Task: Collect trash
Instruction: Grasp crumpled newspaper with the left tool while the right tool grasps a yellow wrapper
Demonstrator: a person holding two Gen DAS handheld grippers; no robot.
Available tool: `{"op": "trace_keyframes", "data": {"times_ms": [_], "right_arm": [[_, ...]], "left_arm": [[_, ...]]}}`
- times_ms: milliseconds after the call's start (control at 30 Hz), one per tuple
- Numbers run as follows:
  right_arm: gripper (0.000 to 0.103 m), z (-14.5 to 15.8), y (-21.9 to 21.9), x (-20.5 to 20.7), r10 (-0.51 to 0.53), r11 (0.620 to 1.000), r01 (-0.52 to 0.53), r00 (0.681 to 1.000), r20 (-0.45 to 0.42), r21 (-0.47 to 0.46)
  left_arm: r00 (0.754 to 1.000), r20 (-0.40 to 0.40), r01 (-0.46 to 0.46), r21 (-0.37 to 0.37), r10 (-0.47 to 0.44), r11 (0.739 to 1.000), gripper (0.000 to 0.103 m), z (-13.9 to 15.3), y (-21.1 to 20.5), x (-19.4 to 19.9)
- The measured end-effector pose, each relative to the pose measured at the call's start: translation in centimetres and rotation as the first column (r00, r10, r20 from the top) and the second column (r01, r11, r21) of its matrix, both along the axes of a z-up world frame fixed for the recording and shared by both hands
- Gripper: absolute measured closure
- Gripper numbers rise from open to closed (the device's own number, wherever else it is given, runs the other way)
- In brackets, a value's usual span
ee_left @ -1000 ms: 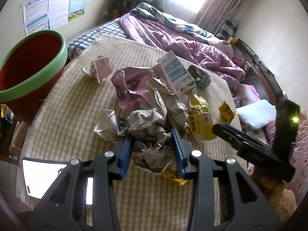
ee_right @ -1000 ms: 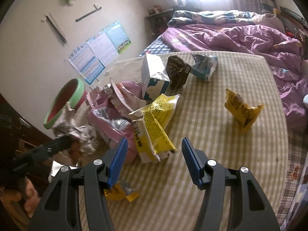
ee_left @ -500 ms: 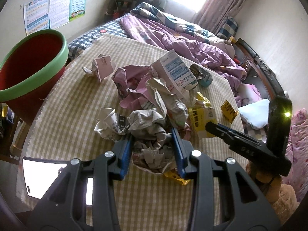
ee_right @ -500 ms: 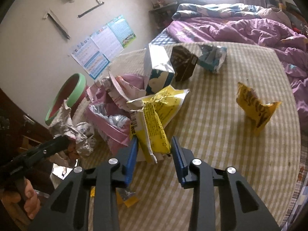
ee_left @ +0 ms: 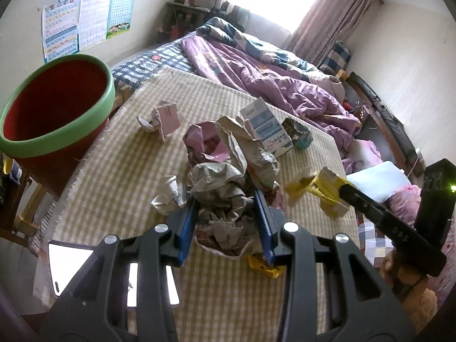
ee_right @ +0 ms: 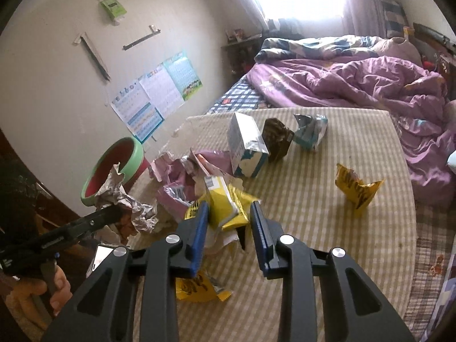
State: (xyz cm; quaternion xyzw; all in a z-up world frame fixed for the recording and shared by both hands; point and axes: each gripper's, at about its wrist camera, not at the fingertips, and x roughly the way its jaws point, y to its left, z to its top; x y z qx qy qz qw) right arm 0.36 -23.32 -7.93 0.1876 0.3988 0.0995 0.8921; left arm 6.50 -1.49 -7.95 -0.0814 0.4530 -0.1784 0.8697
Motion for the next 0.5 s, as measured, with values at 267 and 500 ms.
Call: {"op": "trace_keyframes", "data": {"times_ms": [267, 500], "right_arm": [[0.075, 2.4, 1.5, -0.1, -0.058, 0.998, 0.059, 0.997, 0.048, -0.024], [0.075, 3.8, 3.9, 0.2, -0.120, 0.992, 0.122, 0.991, 0.060, -0.031]], "left_arm": [[1.000, 0.021, 0.010, -0.008, -0.010, 1.000, 0.066, 0.5, 2.7, 0.6], [0.999, 0.047, 0.002, -0.015, -0.002, 1.000, 0.066, 1.6, 7.3, 2.6]]}}
